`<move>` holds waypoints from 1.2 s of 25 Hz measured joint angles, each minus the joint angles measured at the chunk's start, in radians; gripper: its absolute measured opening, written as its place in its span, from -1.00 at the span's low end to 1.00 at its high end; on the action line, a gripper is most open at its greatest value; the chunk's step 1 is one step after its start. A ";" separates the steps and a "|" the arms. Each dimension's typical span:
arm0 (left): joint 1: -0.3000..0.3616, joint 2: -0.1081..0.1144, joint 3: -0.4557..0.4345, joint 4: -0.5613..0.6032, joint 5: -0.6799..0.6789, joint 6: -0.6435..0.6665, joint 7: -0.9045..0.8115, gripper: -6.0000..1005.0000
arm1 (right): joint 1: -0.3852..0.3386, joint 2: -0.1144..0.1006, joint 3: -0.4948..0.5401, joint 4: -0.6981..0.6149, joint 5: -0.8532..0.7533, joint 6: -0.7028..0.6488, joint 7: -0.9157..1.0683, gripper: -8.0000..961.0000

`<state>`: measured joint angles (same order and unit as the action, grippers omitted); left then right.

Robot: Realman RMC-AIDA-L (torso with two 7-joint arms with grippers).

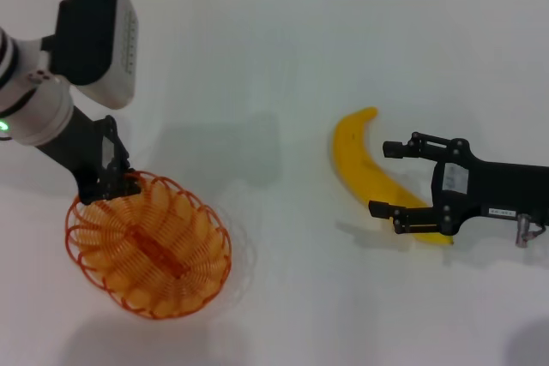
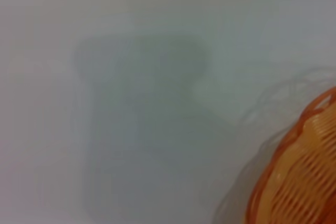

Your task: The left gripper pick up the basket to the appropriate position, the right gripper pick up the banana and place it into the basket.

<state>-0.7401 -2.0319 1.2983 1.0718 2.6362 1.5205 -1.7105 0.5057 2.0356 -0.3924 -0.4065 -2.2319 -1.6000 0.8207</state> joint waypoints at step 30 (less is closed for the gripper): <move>0.044 0.000 -0.236 -0.071 -0.326 0.074 -0.536 -0.83 | 0.000 0.000 0.007 -0.001 0.023 0.000 0.000 0.84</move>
<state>-0.6964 -2.0315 1.0623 1.0008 2.3099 1.5946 -2.2470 0.5053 2.0356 -0.3850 -0.4080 -2.2089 -1.6002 0.8207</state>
